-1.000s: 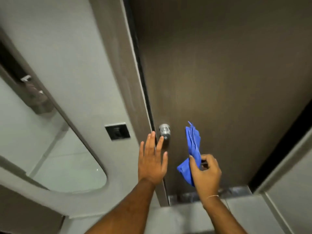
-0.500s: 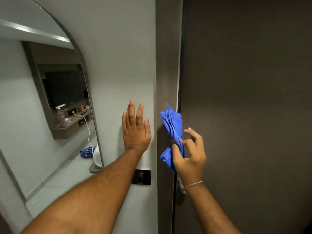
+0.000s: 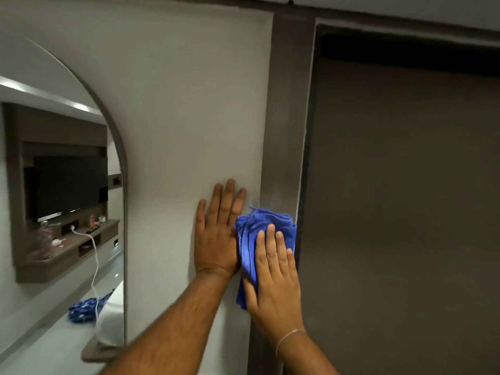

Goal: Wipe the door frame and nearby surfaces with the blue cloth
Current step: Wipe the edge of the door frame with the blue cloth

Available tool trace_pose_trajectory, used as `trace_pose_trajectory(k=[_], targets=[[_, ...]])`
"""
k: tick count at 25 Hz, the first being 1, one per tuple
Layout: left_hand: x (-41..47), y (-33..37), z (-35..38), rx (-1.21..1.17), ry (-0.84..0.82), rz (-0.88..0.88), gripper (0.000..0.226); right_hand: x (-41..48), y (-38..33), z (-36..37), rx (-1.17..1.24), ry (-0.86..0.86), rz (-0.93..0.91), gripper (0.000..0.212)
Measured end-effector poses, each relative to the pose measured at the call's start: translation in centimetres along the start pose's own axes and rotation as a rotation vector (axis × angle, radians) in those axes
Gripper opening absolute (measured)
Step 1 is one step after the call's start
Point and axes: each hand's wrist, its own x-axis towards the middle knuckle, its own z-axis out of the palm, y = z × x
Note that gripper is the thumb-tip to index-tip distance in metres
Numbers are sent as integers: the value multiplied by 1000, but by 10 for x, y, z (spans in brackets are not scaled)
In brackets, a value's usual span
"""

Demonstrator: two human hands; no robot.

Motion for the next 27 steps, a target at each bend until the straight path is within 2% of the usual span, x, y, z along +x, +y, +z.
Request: trace_pose_trajectory(k=[3,7,13,16,21,27], targets=[[0,0,2,12,6,13,76,21,4,6,-79,85,-9,97],[-6,1,4,-75,72,39,79,104,9,-31,-45,196,-16,82],[-9,1,2,-111,37,12,73,253,29,-104,14,210,-2,73],[-9,2,2,-127,39,4,71,279,33,-113,-27,230,-22,73],[-10,1,2,-124,40,-7,68,227,40,-93,-42,205,-148,73],[-9,5,-3,-136,46,-50,62,76,56,-31,-103,73,-315,74]])
